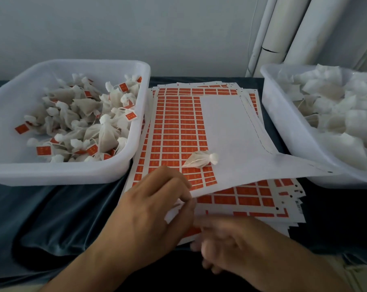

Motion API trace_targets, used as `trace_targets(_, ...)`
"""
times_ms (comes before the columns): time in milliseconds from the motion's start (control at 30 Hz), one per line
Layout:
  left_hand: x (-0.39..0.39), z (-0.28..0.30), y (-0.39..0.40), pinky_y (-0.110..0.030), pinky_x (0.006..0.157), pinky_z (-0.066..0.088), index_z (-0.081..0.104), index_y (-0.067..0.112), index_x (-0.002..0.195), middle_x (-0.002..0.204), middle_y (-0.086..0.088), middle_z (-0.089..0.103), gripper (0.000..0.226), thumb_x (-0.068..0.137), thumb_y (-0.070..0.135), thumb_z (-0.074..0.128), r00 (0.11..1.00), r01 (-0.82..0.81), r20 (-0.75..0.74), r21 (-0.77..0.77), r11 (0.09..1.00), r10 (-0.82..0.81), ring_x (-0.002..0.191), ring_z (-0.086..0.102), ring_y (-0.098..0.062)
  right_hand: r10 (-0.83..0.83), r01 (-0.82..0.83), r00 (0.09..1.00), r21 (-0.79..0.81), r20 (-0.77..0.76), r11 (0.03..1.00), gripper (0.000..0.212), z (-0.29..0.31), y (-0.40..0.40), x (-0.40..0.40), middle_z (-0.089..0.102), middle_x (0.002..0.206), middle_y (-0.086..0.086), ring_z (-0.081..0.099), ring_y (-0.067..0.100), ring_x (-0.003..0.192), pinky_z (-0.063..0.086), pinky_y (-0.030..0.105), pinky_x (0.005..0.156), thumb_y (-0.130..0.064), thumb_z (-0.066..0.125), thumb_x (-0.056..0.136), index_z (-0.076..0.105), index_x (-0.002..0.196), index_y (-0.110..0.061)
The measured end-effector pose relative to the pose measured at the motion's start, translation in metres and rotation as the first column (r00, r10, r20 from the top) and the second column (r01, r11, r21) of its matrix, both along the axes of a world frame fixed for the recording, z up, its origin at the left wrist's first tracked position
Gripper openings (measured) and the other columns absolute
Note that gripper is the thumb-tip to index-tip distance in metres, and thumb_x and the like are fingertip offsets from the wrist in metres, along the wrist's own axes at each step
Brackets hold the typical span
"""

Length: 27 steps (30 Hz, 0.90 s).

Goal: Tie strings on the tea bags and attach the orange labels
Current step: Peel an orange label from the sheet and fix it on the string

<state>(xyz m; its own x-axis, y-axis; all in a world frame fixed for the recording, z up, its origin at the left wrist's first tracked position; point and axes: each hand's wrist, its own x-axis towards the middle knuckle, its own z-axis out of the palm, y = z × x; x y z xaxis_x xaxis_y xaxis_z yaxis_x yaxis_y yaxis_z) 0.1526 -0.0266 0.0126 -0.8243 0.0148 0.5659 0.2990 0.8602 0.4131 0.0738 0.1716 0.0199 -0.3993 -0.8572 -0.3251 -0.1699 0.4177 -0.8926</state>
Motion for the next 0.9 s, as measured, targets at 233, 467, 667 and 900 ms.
trace_targets(233, 0.001, -0.002, 0.005, -0.023, 0.091, 0.05, 0.069, 0.015, 0.085, 0.106, 0.006, 0.064, 0.018, 0.093, 0.031, 0.069, 0.996, 0.02, -0.085, -0.135, 0.991, -0.032, 0.098, 0.062, -0.009, -0.188, 0.541, 0.661, -0.288, 0.726, 0.79, 0.085, -0.001, -0.012, 0.003, 0.069, 0.133, 0.007, 0.067, 0.03, 0.121, 0.06, 0.04, 0.09, -0.073, 0.081, 0.065, 0.056, 0.138, -0.037)
trace_targets(467, 0.005, 0.004, 0.001, -0.034, 0.097, 0.054, 0.065, 0.029, 0.09, 0.118, 0.015, 0.061, 0.015, 0.093, 0.043, 0.069, 0.992, 0.111, 0.076, -0.134, 0.985, -0.101, 0.111, 0.06, -0.006, -0.41, 0.889, 0.336, -0.141, 0.848, 0.435, 0.053, -0.002, -0.027, 0.011, 0.077, 0.113, 0.01, 0.076, 0.033, 0.1, 0.062, 0.049, 0.081, -0.041, 0.068, 0.077, 0.064, 0.129, -0.032)
trace_targets(667, -0.01, 0.019, -0.001, -0.026, 0.105, 0.043, 0.05, 0.052, 0.127, 0.136, 0.036, 0.042, 0.041, 0.094, 0.074, 0.041, 0.929, 0.044, 0.368, 0.019, 0.999, -0.048, 0.129, 0.045, 0.007, -0.455, 0.957, 0.191, -0.063, 0.87, 0.283, 0.033, -0.015, -0.032, 0.011, 0.079, 0.105, 0.007, 0.078, 0.028, 0.09, 0.064, 0.04, 0.064, -0.021, 0.068, 0.093, 0.068, 0.125, -0.028)
trace_targets(900, -0.052, 0.008, 0.013, -0.005, 0.09, 0.034, 0.061, 0.039, 0.135, 0.13, 0.024, 0.058, 0.059, 0.089, 0.072, 0.043, 0.917, -0.051, 0.394, -0.023, 0.998, 0.056, 0.106, 0.047, 0.006, -0.44, 0.943, 0.292, -0.178, 0.849, 0.283, 0.054, -0.024, -0.037, 0.01, 0.078, 0.111, 0.003, 0.077, 0.023, 0.098, 0.064, 0.037, 0.073, -0.026, 0.075, 0.072, 0.07, 0.125, -0.028)
